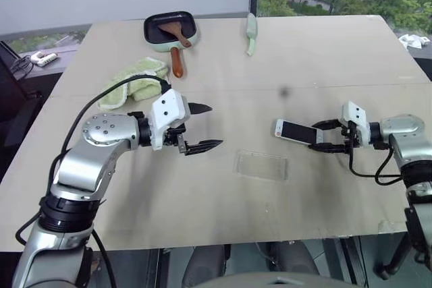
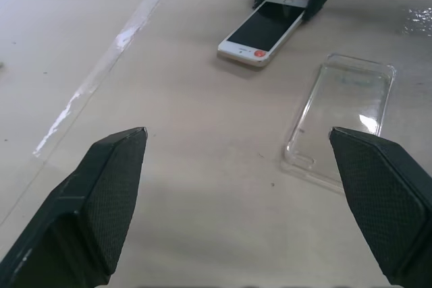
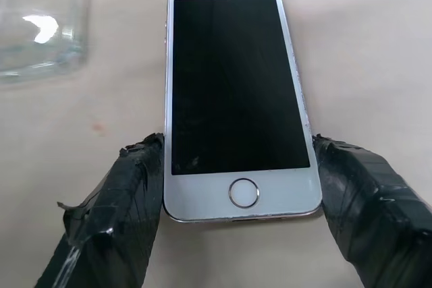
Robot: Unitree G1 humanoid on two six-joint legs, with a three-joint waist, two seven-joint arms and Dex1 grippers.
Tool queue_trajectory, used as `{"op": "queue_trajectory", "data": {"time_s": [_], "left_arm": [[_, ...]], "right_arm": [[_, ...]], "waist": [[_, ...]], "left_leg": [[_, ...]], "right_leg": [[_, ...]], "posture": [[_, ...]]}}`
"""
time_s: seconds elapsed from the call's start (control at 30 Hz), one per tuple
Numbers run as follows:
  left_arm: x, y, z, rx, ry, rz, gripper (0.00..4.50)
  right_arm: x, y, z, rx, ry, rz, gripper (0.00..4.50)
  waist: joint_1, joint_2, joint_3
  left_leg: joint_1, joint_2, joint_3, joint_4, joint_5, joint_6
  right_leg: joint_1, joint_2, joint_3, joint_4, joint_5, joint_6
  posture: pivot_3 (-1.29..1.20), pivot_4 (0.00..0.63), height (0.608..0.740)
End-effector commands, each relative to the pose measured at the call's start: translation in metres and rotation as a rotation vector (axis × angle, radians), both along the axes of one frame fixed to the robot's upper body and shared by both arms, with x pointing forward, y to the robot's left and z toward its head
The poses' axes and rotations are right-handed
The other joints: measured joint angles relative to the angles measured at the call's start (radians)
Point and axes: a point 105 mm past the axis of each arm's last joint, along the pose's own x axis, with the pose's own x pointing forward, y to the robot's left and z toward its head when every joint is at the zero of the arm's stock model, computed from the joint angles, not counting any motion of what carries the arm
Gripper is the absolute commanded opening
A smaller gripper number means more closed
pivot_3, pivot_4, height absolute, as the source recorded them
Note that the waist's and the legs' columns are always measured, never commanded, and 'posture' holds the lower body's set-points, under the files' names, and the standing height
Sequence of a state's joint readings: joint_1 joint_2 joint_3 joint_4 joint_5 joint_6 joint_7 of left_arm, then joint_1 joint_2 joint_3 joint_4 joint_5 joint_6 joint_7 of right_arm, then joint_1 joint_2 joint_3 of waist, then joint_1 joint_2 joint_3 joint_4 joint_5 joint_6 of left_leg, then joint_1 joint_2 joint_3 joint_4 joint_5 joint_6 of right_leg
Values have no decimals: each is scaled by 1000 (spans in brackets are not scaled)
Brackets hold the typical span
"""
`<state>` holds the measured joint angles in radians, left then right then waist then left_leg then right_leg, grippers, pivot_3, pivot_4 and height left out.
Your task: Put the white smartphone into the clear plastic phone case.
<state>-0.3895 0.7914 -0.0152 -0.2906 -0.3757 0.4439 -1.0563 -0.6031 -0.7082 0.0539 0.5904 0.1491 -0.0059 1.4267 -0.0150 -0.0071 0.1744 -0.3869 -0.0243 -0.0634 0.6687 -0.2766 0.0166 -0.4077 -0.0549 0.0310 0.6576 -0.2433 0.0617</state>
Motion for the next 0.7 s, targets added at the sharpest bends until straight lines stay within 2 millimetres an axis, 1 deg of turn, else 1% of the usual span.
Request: {"op": "queue_trajectory", "data": {"time_s": [0.03, 0.1, 0.17, 0.23, 0.33, 0.4, 0.47, 0.5, 0.53, 0.57, 0.63, 0.7], "left_arm": [[1, -4, 7, -11, -27, -31, 4500], [2, -9, 6, -16, -25, -53, 4500], [2, -17, 5, -24, -12, -81, 4500], [1, -24, 4, -41, 16, -104, 4500], [-4, -39, 1, -80, 66, -180, 4500], [-4, -44, -5, -57, 76, -211, 4500], [-5, -47, -9, -48, 91, -241, 4500], [-5, -48, -11, -46, 95, -254, 4086], [-3, -49, -13, -33, 94, -269, 3953], [-2, -50, -15, -19, 89, -282, 3651], [1, -52, -17, -10, 82, -308, 2726], [3, -54, -17, -8, 80, -327, 1742]], "right_arm": [[-11, 15, 43, 57, -110, 30, 3010], [-24, 26, 50, 47, -113, 38, 3010], [-37, 37, 53, 37, -109, 46, 3010], [-46, 46, 54, 30, -104, 34, 3010], [-56, 58, 48, -27, -121, -3, 3010], [-66, 62, 42, -81, -114, 7, 3010], [-74, 67, 39, -93, -103, 20, 3010], [-77, 70, 38, -89, -94, 17, 3010], [-82, 73, 34, -100, -82, 27, 3010], [-86, 76, 30, -114, -72, 40, 3010], [-92, 80, 25, -135, -59, 57, 3010], [-94, 82, 25, -138, -57, 57, 3010]], "waist": [[0, 0, 0], [0, 0, 0], [2, 0, 0], [4, 0, 0], [4, 0, 0], [4, 0, 0], [5, -1, 0], [4, -1, 0], [2, -1, 0], [3, -1, 0], [3, -1, 0], [2, -1, 0]], "left_leg": [[0, 0, 0, 0, 0, 0], [-2, 0, 0, 1, 0, 0], [-3, 0, -1, 1, 0, 1], [-4, 0, -2, 2, -1, 2], [-7, 0, -3, 4, -2, 3], [-7, 0, -2, 5, -1, 3], [-7, -1, -3, 5, -1, 3], [-7, -1, -4, 5, -1, 3], [-8, -1, -4, 5, -1, 3], [-8, -1, -4, 5, -1, 3], [-8, -1, -4, 6, -1, 3], [-8, -1, -4, 6, -1, 3]], "right_leg": [[0, 0, 0, 0, 0, 0], [-2, 0, 0, 2, 0, 0], [-3, 0, -1, 3, 0, 0], [-3, 0, -2, 3, 0, 0], [-4, 0, -2, 3, 0, 0], [-4, 0, -2, 3, 0, 0], [-4, 0, -2, 3, 0, 0], [-4, 1, -3, 3, 0, 0], [-4, 1, -4, 3, 0, 0], [-5, 1, -3, 3, 0, 0], [-5, 1, -4, 3, 0, 0], [-4, 1, -4, 3, 0, 0]], "posture": [[0, 150, 740], [0, 150, 740], [0, 150, 740], [0, 150, 740], [0, 150, 740], [0, 150, 740], [0, 150, 740], [0, 150, 740], [0, 150, 740], [0, 150, 740], [0, 150, 740], [0, 150, 740]]}}
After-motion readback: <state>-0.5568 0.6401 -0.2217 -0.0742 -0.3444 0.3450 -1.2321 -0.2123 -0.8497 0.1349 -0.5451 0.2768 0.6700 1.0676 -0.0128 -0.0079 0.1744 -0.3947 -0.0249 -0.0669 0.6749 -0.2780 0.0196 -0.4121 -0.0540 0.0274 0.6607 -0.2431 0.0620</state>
